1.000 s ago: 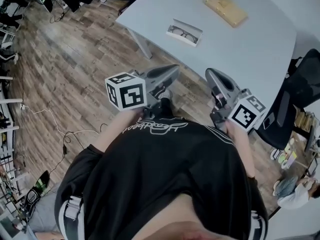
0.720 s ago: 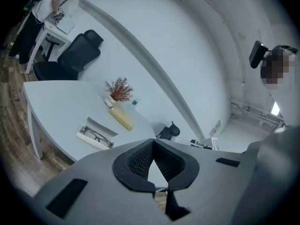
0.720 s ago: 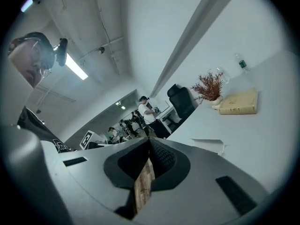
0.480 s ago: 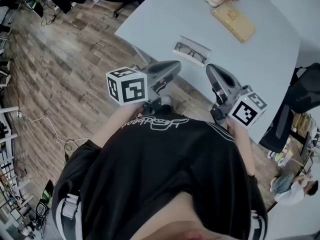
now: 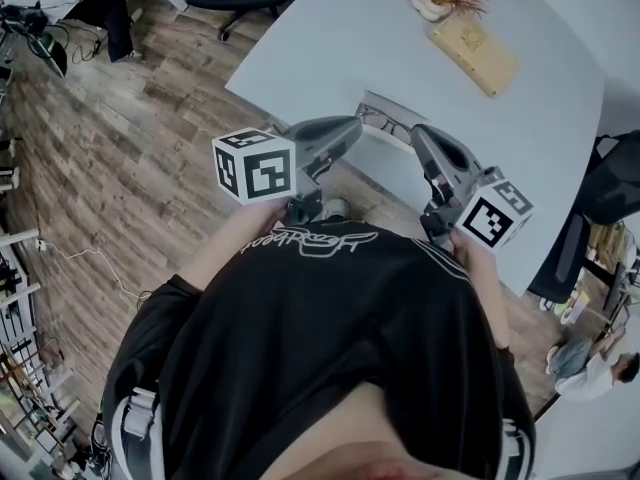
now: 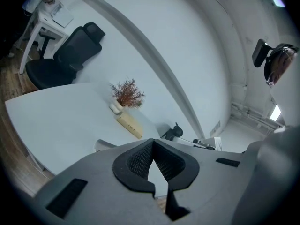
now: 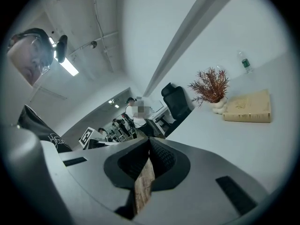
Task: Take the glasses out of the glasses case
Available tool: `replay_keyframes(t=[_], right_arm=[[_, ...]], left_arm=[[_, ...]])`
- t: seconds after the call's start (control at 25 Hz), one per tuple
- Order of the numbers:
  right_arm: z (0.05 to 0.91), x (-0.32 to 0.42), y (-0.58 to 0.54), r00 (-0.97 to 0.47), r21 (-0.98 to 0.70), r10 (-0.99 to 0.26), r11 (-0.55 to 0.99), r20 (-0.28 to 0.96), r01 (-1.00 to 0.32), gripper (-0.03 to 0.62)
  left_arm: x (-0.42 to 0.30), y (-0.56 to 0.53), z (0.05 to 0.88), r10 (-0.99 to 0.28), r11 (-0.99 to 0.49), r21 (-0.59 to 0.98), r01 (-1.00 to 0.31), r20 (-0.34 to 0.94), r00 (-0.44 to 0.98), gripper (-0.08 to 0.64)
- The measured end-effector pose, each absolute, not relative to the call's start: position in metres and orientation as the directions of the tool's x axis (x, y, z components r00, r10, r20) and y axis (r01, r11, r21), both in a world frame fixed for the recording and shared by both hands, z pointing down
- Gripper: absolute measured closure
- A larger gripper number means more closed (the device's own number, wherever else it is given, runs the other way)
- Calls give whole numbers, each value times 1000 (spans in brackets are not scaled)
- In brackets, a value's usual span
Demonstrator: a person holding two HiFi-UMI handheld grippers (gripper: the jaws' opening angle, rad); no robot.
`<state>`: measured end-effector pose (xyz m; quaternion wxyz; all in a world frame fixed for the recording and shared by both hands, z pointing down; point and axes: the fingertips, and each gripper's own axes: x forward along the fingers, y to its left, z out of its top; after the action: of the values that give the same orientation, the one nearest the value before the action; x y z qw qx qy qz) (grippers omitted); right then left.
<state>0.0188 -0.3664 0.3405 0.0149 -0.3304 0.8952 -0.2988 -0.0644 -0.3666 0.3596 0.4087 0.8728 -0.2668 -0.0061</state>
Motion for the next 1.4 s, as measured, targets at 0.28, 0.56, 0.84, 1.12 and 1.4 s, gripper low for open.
replay_keyframes(t=[0.28,0.56,0.84,1.12,1.4], right_arm=[[366,22,-385,-757,-549,-615,564,219,-617,583],[402,24,-398,-736,-491,-597,560,320,-668,583],[437,26,-405,-690,-384,-567,575,449,-722,581],[459,21,-409,-675,-307,-523,622,521,-720,581],[484,14,-415,-642,-201,-470,690,606,-695,547]], left_arm=[[-63,-386,382,-438,-508,727,-461,243,865,552],[-61,-395,404,-414,-490,736,-466,274,868,552],[-60,-403,417,-395,-473,746,-468,295,870,552],[-60,-406,429,-380,-458,755,-469,311,871,552],[-64,-409,436,-382,-440,761,-476,322,867,552]])
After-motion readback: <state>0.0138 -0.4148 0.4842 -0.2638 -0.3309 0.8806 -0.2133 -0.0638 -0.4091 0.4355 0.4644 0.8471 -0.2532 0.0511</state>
